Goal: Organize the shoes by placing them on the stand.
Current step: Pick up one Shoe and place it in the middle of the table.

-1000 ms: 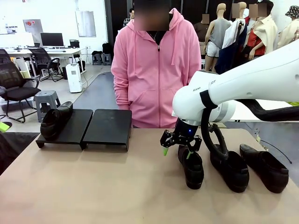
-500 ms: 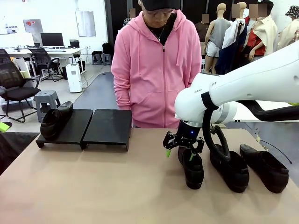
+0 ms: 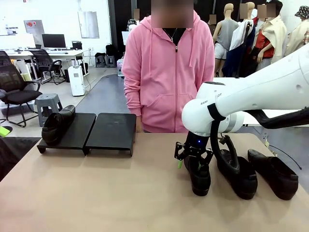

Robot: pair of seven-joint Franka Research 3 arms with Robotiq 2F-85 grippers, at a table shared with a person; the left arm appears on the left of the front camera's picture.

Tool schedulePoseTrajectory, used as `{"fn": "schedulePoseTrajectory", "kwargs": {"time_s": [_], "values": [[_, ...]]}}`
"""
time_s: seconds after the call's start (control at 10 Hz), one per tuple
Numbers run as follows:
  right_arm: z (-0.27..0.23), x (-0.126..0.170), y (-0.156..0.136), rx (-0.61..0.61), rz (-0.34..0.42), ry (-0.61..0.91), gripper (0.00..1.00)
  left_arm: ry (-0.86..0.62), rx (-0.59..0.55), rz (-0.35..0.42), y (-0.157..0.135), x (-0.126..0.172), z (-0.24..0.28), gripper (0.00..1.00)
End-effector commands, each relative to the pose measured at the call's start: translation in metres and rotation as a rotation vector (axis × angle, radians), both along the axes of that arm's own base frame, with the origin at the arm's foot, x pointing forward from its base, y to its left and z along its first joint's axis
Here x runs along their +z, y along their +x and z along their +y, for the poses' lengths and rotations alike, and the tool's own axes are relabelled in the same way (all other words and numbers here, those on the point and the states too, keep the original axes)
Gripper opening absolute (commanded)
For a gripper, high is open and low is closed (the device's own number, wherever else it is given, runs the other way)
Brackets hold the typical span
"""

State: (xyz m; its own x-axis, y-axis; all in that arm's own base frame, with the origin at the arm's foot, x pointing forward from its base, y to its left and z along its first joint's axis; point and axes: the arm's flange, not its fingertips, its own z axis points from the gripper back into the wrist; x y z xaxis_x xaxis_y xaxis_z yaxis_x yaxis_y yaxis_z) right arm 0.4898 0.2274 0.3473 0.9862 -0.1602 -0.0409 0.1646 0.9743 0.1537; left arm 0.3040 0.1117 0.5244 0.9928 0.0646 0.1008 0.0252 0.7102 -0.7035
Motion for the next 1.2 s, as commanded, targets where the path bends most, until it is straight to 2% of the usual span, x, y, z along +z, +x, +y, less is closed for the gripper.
{"fn": "schedulePoseTrajectory", "kwargs": {"time_s": [0.0, 0.8, 0.9, 1.0, 1.1], "values": [[0.007, 0.000, 0.001, -0.030, -0.025, -0.036, 0.00, 0.002, -0.015, -0.009, -0.002, -0.001, 0.003, 1.00], [0.000, 0.003, 0.004, -0.058, 0.035, -0.069, 0.00, 0.002, -0.015, -0.009, -0.002, -0.001, 0.003, 1.00], [-0.005, 0.021, -0.005, -0.059, 0.007, -0.069, 0.00, 0.002, -0.015, -0.009, -0.002, -0.001, 0.003, 1.00], [-0.012, 0.052, -0.028, -0.069, -0.013, -0.071, 0.00, 0.002, -0.015, -0.009, -0.002, -0.001, 0.003, 1.00], [-0.016, 0.083, -0.054, -0.051, 0.046, -0.062, 0.00, 0.002, -0.015, -0.009, -0.002, -0.001, 0.003, 1.00]]}}
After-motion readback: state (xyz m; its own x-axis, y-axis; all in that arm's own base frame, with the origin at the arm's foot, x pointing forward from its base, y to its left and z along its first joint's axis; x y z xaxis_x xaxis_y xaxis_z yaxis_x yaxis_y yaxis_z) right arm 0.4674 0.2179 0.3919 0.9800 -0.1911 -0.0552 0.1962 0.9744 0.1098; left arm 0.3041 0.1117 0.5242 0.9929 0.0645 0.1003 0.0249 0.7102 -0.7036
